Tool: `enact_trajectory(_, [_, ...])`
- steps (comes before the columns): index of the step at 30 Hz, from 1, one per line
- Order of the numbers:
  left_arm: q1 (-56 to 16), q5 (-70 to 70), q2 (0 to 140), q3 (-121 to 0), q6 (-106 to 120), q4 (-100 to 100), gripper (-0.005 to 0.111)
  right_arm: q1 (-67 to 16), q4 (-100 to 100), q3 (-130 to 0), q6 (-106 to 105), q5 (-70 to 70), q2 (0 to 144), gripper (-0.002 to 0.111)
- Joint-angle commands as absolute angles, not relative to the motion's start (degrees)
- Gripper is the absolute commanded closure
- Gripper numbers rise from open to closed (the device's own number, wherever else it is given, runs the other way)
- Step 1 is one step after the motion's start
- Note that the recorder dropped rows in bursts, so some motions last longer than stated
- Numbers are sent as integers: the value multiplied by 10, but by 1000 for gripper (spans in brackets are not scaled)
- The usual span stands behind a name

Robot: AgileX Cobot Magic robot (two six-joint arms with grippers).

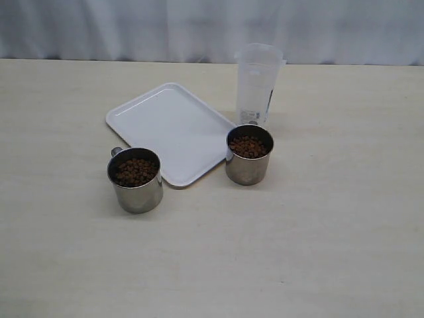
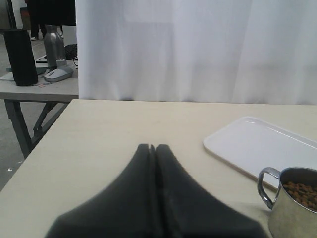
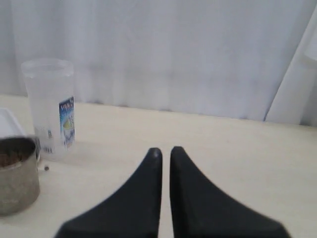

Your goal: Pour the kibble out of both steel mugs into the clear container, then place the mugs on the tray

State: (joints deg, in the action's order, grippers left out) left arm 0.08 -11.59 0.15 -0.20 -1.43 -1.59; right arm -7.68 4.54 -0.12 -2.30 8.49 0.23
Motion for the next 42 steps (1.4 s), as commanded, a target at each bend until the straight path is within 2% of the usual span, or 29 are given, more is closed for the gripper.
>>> enact_trajectory(1, [3,-112,0,0,-16,-20,107,-73,-12,0,-16,-58,0,104])
enact_trajectory(9, [3,-112,0,0,-16,-20,107,-73,-40,0,21,-208,0,104])
enact_trajectory(12, [3,-112,0,0,-16,-20,107,-74,-50,0,156,-186,0,104])
enact_trajectory(14, [3,-112,0,0,-16,-20,107,-74,20,0,166,-154,0,104])
enact_trajectory(17, [3,-112,0,0,-16,-20,107,-74,143,0,285,-133,22,104])
enact_trajectory(21, [3,-112,0,0,-16,-20,107,-74,388,0,472,-205,132,104])
enact_trajectory(24, [3,-112,0,0,-16,-20,107,-74,478,0,516,-274,250,104])
enact_trajectory(33, [3,-112,0,0,-16,-20,107,-74,465,-68,364,-404,597,104])
enact_trajectory(37, [3,-112,0,0,-16,-20,107,-74,486,-117,275,-436,717,104])
enact_trajectory(42, [3,-112,0,0,-16,-20,107,-74,486,-159,264,-446,811,104])
